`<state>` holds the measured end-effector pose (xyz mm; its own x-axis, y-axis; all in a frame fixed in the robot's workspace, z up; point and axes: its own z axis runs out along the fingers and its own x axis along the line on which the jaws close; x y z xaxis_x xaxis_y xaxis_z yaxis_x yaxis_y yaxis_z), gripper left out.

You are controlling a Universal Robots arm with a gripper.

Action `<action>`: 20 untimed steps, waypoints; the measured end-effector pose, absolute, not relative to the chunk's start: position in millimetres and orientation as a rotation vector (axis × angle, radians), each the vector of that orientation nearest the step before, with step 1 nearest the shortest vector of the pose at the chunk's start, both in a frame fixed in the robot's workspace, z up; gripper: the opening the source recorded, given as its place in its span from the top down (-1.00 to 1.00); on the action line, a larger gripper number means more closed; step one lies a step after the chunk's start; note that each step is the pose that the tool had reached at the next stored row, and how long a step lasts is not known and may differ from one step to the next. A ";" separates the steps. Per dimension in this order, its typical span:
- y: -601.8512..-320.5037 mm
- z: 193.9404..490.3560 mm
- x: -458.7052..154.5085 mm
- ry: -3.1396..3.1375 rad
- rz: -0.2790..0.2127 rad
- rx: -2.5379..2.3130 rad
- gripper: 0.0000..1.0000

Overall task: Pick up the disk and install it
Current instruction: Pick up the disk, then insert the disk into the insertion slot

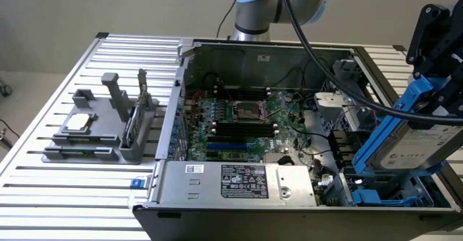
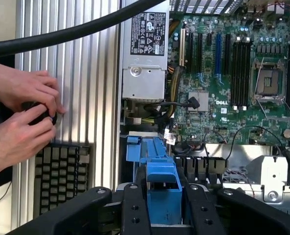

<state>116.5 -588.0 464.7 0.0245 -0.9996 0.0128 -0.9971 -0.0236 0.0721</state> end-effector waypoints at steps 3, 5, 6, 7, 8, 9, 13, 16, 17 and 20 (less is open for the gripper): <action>-588.0 459.5 119.0 -2.150 -0.066 2.203 0.35; -588.1 456.5 121.7 -2.149 -0.069 2.202 0.35; -588.2 455.1 122.9 -2.149 -0.070 2.201 0.35; -588.3 453.8 123.8 -2.148 -0.072 2.200 0.35; -588.4 452.9 123.8 -2.147 -0.074 2.199 0.35; -588.5 452.4 123.8 -2.146 -0.075 2.198 0.35; -588.7 451.5 125.0 -2.145 -0.077 2.198 0.35; -589.5 451.1 125.4 -2.145 -0.077 2.198 0.35; -589.6 451.1 125.5 -2.145 -0.077 2.198 0.35; -589.6 451.1 125.5 -2.145 -0.077 2.198 0.35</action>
<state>125.5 -589.6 451.1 0.0246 -0.9996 0.0125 -0.9961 -0.0235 0.0846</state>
